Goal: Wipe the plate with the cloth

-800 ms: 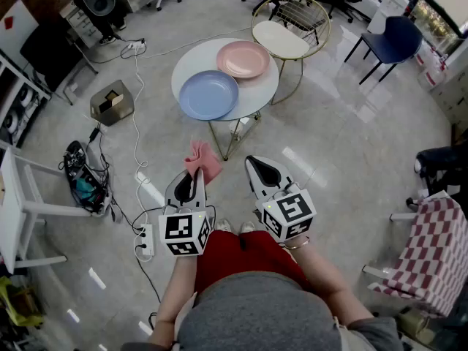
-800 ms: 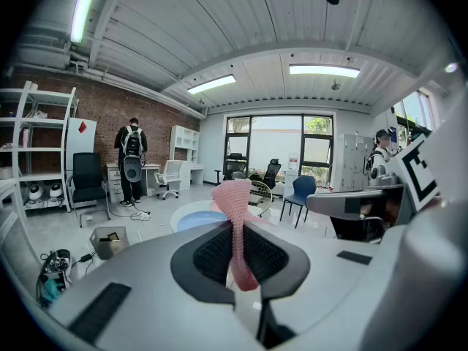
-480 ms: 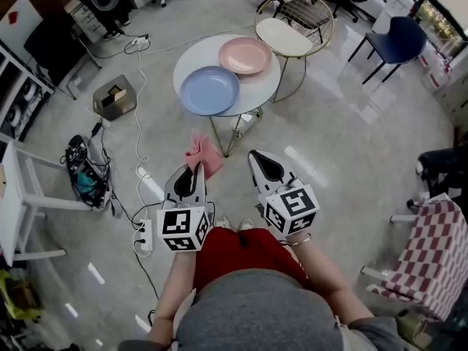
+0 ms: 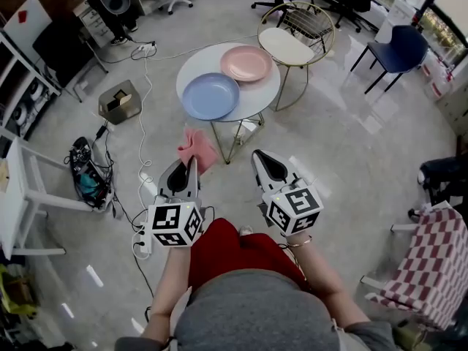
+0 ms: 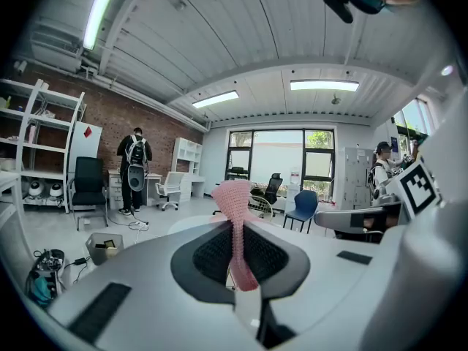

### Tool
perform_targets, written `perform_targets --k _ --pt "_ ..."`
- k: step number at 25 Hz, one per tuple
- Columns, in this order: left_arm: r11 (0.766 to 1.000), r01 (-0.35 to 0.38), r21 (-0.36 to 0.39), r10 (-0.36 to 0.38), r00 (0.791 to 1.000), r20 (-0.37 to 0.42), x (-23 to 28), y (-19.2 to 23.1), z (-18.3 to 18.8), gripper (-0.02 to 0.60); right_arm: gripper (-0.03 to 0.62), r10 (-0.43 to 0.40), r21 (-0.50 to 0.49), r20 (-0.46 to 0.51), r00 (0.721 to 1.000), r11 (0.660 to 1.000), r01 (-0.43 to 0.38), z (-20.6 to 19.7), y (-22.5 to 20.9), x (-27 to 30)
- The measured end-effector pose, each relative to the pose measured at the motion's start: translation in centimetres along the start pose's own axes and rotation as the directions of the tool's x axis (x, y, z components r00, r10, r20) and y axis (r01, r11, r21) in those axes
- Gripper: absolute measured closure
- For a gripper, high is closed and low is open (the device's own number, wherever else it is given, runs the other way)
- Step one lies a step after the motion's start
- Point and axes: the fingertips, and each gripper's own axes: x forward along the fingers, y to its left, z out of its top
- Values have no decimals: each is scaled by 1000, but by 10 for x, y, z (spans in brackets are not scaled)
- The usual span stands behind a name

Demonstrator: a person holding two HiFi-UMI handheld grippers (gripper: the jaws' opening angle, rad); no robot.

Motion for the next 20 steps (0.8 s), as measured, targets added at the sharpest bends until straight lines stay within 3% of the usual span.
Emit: perform_targets --k 8,20 --pt "1000 -9 3 10 1000 -23 17 -1 -2 548 565 3 -18 25 1000 1000 -2 13 -6 9" --pt "1000 -26 -6 26 999 -32 80 34 1 548 565 -21 -26 17 1000 999 21 23 -45 63"
